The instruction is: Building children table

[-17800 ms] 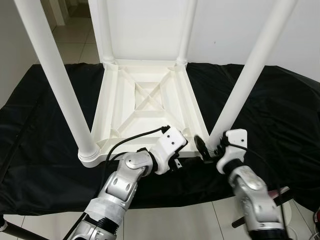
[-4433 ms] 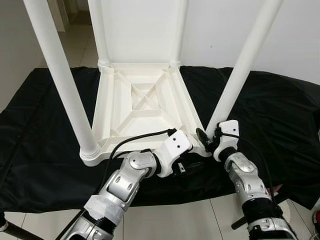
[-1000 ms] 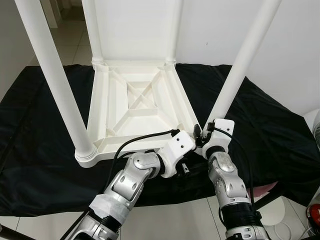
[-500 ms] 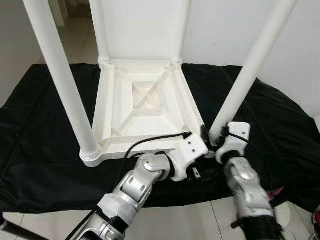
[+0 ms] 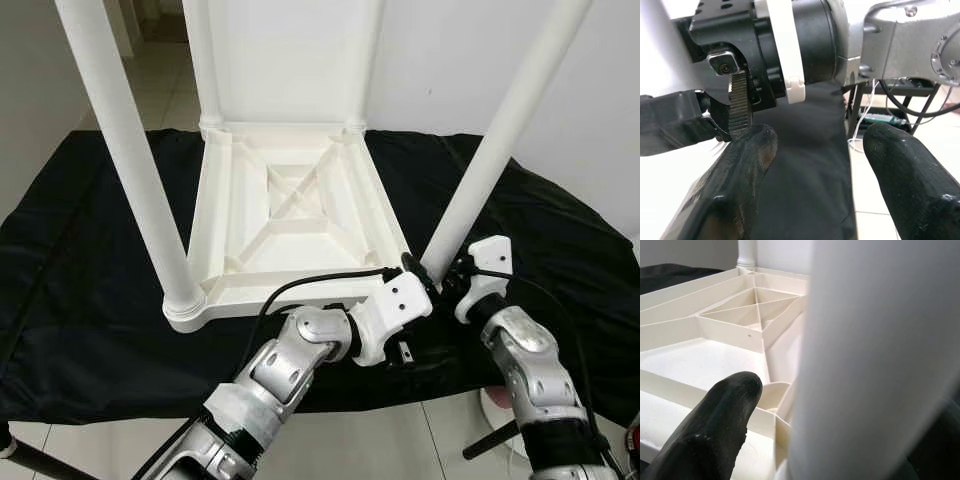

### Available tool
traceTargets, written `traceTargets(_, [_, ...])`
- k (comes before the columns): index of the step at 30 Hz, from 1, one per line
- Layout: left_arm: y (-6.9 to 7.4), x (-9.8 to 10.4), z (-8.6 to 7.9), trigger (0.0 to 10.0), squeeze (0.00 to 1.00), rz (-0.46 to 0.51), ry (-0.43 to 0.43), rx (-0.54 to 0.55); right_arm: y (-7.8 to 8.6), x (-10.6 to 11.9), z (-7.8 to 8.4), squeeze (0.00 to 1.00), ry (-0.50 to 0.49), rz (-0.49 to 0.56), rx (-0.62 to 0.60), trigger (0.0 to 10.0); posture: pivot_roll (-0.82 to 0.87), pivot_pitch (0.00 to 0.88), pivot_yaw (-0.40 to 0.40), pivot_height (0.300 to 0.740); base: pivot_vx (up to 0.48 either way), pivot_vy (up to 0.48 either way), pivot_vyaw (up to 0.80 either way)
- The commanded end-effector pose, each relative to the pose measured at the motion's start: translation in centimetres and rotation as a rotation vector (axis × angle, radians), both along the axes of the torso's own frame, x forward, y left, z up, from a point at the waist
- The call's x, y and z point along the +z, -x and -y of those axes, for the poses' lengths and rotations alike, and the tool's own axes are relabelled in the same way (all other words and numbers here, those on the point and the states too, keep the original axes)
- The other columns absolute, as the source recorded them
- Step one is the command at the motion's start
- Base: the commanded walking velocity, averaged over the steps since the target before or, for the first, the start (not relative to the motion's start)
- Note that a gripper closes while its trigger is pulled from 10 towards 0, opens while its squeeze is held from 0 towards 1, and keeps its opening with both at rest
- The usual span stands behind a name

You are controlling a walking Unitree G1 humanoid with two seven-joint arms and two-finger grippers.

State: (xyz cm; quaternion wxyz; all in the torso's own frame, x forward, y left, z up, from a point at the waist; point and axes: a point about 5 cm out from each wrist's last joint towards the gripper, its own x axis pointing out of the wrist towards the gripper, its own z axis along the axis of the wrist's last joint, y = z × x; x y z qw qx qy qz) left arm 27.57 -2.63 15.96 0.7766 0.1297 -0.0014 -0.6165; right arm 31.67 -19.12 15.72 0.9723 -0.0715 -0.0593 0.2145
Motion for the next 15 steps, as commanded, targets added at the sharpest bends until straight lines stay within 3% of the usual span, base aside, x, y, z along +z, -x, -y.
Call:
traceTargets(1, [-2.9, 0.6, -3.2, 10.0, 0.0, 0.04, -0.001, 0.253, 0.2, -1.7, 0.4, 0.0, 0.056, -0.075, 0.045, 10.0, 0.02, 0.005, -0.052, 0.74, 0.0, 0.0, 0.0])
traceTargets(8, [-2.8, 0.4, -3.8, 10.0, 0.0, 0.041, -0.009, 0.271, -1.3, -2.4, -0.6, 0.0, 0.075, -0.122, 0.104, 10.0, 0.04, 0.006, -0.063, 0.74, 0.0, 0.0, 0.0])
traceTargets(15, [-2.1, -0.4, -5.7, 10.0, 0.0, 0.022, -0.033, 0.27, -1.2, -2.7, 0.3, 0.0, 0.058, -0.126, 0.092, 10.0, 0.06, 0.005, -0.056, 0.74, 0.0, 0.0, 0.0])
